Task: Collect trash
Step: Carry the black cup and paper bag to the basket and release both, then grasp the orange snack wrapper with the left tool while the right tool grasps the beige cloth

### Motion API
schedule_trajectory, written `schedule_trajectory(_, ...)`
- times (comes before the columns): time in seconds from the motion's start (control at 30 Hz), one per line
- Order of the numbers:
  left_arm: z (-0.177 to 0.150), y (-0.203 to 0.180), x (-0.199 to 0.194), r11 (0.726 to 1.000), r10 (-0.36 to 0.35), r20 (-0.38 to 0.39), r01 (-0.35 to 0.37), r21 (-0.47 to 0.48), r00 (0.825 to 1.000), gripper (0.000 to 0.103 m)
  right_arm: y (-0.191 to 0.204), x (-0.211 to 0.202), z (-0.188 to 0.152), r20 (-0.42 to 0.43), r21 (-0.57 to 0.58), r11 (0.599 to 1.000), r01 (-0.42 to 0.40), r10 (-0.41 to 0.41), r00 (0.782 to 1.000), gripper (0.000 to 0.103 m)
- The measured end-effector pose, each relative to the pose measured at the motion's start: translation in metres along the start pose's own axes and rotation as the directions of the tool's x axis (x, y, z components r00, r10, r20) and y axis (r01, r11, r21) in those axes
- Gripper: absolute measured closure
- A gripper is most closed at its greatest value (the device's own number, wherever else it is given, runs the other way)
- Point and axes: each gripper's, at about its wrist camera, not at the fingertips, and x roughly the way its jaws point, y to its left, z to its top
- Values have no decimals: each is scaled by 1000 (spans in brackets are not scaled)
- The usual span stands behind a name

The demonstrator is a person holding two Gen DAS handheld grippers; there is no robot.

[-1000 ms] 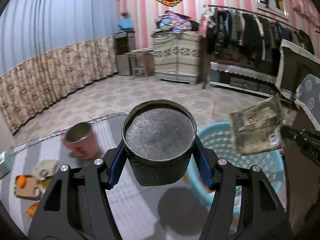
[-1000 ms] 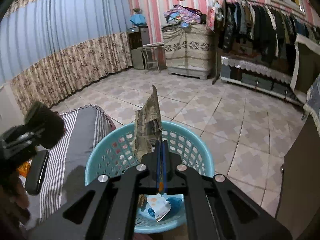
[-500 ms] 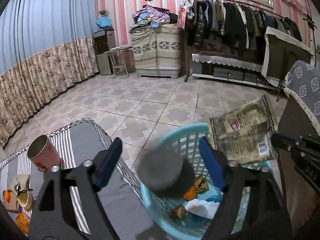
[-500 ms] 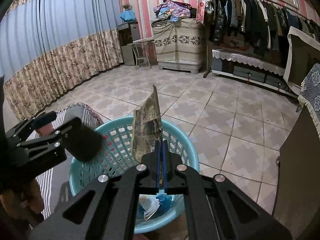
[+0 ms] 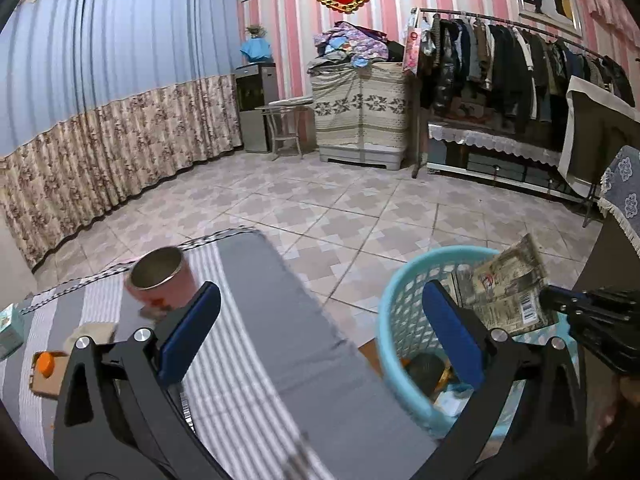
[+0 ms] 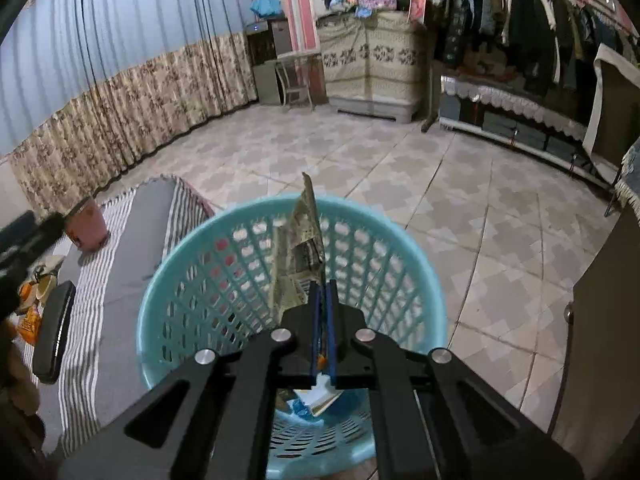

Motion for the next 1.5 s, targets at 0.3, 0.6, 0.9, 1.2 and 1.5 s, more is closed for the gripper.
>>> schedule_trajectory(0.3, -16, 30, -15, 999, 39, -14, -40, -25, 999, 5, 10, -1, -2, 21, -15, 998, 57, -56, 998, 31)
schedule_trajectory(0.6, -42, 86, -35, 989, 131, -43, -134, -59, 990, 5, 33, -32, 3, 137, -37, 996, 80, -74, 988, 12)
schedule_trajectory(0.9, -81, 181, -41, 960, 243, -157, -261, -105, 957, 5, 85, -37, -9, 155, -98, 995, -9, 24, 988, 12)
schedule_trajectory(1.2, -115, 239, -28, 958, 212, -288, -257, -129, 934, 6, 139, -33, -34, 104, -190, 978, -90, 111, 988, 12)
schedule_trajectory(1.5, -135, 248, 1, 980, 78, -394, -142, -137, 916, 34, 154, -29, -44, 69, -217, 972, -87, 104, 992, 12)
